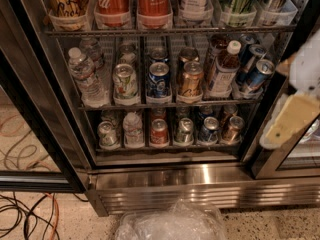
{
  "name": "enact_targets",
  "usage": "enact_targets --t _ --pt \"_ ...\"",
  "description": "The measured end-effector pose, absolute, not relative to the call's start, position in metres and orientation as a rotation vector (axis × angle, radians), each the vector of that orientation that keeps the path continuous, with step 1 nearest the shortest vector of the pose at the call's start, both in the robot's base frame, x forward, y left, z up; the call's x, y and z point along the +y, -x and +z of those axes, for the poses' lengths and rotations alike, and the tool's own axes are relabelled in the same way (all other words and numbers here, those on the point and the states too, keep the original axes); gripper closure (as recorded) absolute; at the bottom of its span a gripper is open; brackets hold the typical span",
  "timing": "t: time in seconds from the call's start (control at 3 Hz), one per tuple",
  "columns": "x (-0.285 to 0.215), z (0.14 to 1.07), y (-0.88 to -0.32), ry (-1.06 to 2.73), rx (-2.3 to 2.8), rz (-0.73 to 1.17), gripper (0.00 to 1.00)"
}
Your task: Pick redbull can from middle shelf of fridge
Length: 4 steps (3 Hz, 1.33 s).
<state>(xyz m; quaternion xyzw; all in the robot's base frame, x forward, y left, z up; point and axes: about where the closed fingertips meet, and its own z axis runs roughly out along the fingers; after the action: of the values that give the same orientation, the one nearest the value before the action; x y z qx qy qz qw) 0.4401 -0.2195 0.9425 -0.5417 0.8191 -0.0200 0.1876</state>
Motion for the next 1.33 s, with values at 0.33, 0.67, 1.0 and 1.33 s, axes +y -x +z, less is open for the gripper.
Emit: enact_targets --t 0.33,0.67,1.0,1.33 --pt "-0.223 0.902 -0.446 1.332 2.357 -0.033 0.00" --pt "-0.221 0.905 -0.460 1.290 2.311 -0.066 0.00" --pt "-0.221 0.906 -0.460 1.290 2.310 -0.066 0.00" --pt "-0.215 0.901 -0.466 1.264 2.286 -0.031 0.00"
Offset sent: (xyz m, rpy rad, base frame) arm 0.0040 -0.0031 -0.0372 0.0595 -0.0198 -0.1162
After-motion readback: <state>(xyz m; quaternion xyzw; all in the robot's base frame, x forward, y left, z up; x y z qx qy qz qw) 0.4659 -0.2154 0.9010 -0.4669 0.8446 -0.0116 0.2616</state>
